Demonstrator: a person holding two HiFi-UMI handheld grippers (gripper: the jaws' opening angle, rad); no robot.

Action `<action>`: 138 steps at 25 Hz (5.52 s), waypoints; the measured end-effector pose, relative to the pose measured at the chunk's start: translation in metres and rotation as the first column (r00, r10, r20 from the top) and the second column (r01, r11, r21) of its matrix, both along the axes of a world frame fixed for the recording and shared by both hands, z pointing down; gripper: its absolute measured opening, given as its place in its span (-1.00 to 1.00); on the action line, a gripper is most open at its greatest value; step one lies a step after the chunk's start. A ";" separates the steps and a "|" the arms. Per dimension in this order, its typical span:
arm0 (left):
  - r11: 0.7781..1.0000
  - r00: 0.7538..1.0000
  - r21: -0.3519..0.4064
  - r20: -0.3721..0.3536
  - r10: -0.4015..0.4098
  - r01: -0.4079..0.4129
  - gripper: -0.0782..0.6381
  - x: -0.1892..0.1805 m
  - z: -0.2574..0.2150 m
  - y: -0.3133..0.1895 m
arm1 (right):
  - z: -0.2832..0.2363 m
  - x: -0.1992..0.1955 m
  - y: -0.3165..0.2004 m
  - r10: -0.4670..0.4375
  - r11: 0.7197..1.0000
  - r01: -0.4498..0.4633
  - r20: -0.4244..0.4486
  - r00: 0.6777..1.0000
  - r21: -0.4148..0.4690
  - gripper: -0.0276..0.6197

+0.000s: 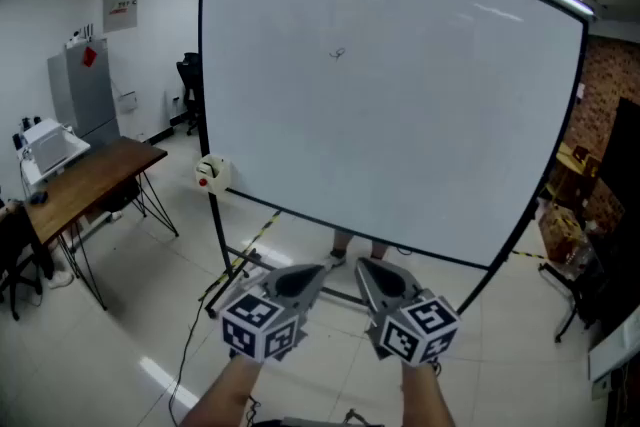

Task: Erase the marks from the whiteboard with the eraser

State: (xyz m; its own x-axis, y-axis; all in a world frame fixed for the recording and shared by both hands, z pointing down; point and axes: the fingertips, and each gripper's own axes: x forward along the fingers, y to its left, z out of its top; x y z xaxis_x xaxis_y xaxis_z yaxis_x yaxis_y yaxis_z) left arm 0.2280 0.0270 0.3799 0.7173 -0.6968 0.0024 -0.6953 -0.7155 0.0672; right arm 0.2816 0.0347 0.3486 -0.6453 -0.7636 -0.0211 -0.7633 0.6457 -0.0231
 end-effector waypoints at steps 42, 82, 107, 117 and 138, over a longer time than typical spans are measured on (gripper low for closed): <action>0.972 0.976 -0.090 0.017 -0.218 0.218 -0.80 -0.294 0.020 -0.285 | 0.019 -0.287 -0.303 -0.153 0.984 0.154 0.024 0.988 -0.092 -0.94; 0.917 0.902 -0.124 0.273 -0.335 0.379 -0.04 -0.386 0.139 -0.483 | 0.044 -0.306 -0.384 0.143 0.974 -0.160 -0.111 0.983 -0.162 -0.94; 0.982 0.986 0.179 0.146 -0.083 0.057 -0.05 -0.227 -0.119 -0.426 | -0.078 -0.168 -0.316 0.372 0.921 -0.365 -0.032 0.928 0.136 -0.94; 0.952 0.995 0.301 0.092 0.028 -0.054 -0.05 -0.088 -0.198 -0.390 | -0.101 -0.066 -0.268 0.466 0.861 -0.454 0.003 0.885 0.230 -0.94; 0.855 0.990 0.505 0.003 -0.142 0.122 -0.05 0.005 -0.312 -0.409 | -0.102 0.016 -0.253 0.519 0.824 -0.503 0.012 0.855 0.261 -0.94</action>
